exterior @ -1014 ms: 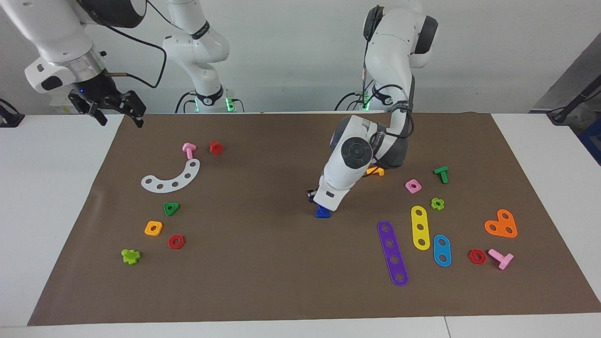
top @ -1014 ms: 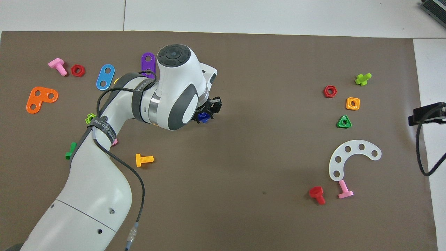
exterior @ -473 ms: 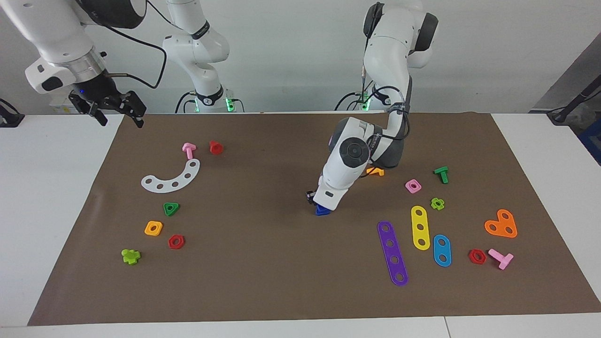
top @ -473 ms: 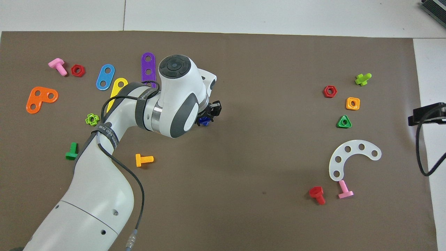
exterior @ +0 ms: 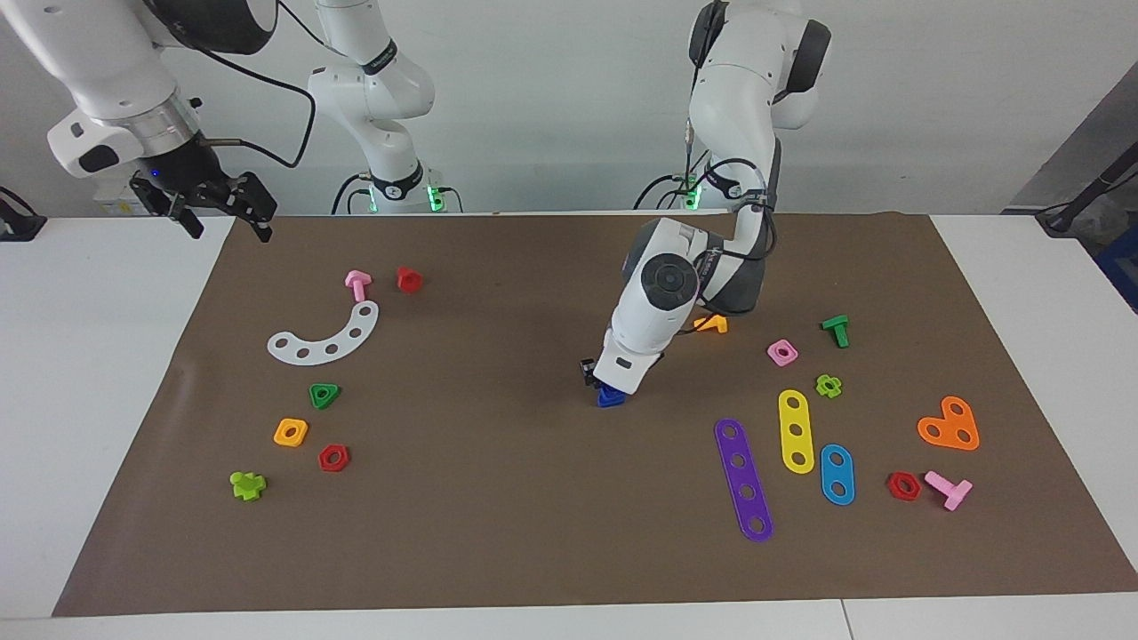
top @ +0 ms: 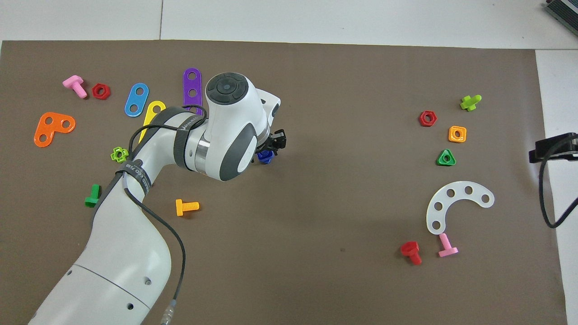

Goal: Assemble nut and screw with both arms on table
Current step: 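Open the left gripper and lift it off the nut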

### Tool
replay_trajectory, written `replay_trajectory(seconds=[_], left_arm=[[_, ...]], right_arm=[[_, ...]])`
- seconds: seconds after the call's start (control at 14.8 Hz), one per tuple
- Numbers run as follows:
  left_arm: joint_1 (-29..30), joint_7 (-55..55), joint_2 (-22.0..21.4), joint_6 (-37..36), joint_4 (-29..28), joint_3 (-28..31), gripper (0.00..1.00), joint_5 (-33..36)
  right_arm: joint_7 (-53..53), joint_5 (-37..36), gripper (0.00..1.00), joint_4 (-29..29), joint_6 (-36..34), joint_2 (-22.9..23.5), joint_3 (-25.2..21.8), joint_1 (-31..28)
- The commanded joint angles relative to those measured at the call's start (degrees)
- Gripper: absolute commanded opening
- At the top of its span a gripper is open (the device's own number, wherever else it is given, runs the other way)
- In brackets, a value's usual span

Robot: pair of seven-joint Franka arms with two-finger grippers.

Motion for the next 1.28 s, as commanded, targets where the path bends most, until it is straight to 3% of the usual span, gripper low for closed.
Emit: replay_trajectory(seconds=[0.0, 0.2, 0.34, 0.61, 0.81, 1.22], left_arm=[[-0.7, -1.1, -1.1, -1.5, 0.4, 0.5, 1.00, 1.9], [2.3, -0.3, -0.8, -9.2, 7.9, 0.7, 1.00, 2.5], [6.7, 3.8, -2.5, -11.0, 9.1, 0.7, 1.00, 3.4], [17.0, 25.7, -7.7, -14.3, 8.6, 0.7, 1.00, 3.4], [23.1, 40.7, -9.6, -15.6, 8.2, 0.7, 1.00, 8.6], [23.2, 41.4, -17.7, -22.5, 7.5, 0.7, 1.00, 14.1]], right_arm=[[-2.2, 0.3, 1.00, -1.9, 1.2, -1.5, 0.3, -0.9], [-2.2, 0.3, 1.00, -1.9, 1.2, -1.6, 0.4, -0.9], [-2.0, 0.3, 1.00, -1.9, 1.2, -1.6, 0.3, -1.0], [-0.7, 0.2, 1.00, -1.8, 1.2, -1.5, 0.3, -0.8], [2.2, 0.2, 1.00, -1.8, 1.0, -1.6, 0.3, -0.2], [4.8, 0.2, 1.00, -1.9, 0.3, -1.6, 0.9, 0.3]])
